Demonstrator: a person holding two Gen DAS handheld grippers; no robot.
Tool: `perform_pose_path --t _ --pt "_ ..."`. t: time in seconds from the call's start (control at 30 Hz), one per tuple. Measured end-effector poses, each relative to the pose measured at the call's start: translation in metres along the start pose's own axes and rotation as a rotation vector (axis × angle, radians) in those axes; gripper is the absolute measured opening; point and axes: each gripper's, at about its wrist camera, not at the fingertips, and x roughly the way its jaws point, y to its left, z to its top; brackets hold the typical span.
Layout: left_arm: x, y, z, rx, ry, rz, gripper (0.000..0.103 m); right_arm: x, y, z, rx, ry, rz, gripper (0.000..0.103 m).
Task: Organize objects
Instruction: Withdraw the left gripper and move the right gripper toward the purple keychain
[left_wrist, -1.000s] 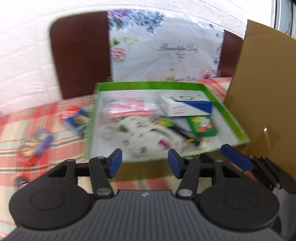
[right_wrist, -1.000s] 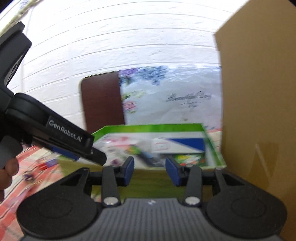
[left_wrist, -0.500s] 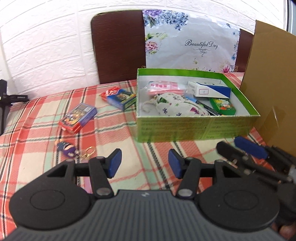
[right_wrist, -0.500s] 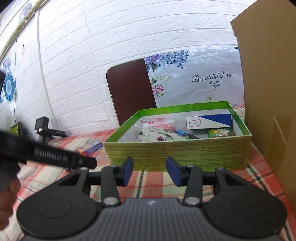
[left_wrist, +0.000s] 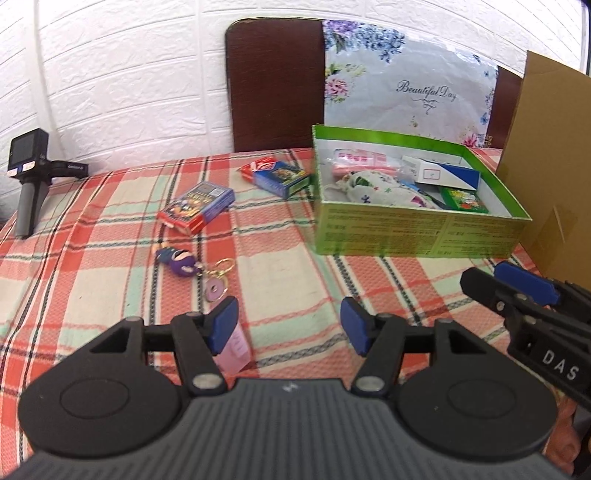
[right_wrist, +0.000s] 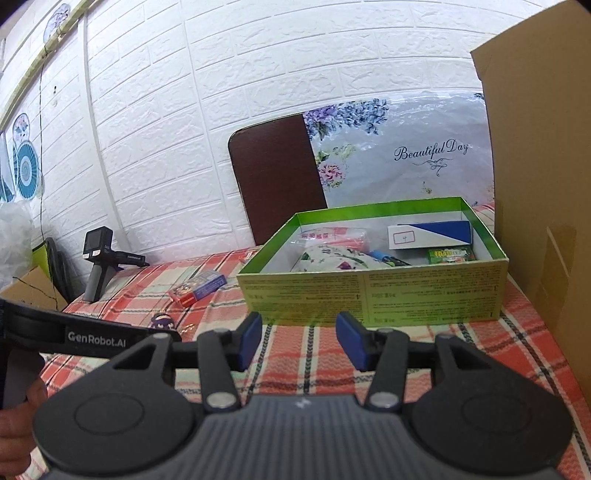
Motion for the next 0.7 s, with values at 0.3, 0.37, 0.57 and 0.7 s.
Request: perform_pose_path --t 0.3,0.37,0.57,0.7 --pt "0.004 0.024 -0.011 -0.04 0.015 0.029 0.063 0.005 0.02 -0.007 -0.045 0.039 0.011 0.047" --pt "0.005 0.03 -0.013 -0.052 0.018 0.034 0.064 0.007 0.024 -0.009 -0.054 0.05 0.014 0.048" --pt "0.01 0.046 -0.016 -0.075 0.02 0.046 0.065 0.016 0.039 -0.013 -0.094 0.08 0.032 0.048" --pt "0.015 0.056 -0.019 -0.092 0.029 0.054 0.066 0.023 0.051 -0.016 -0.118 0.102 0.046 0.048"
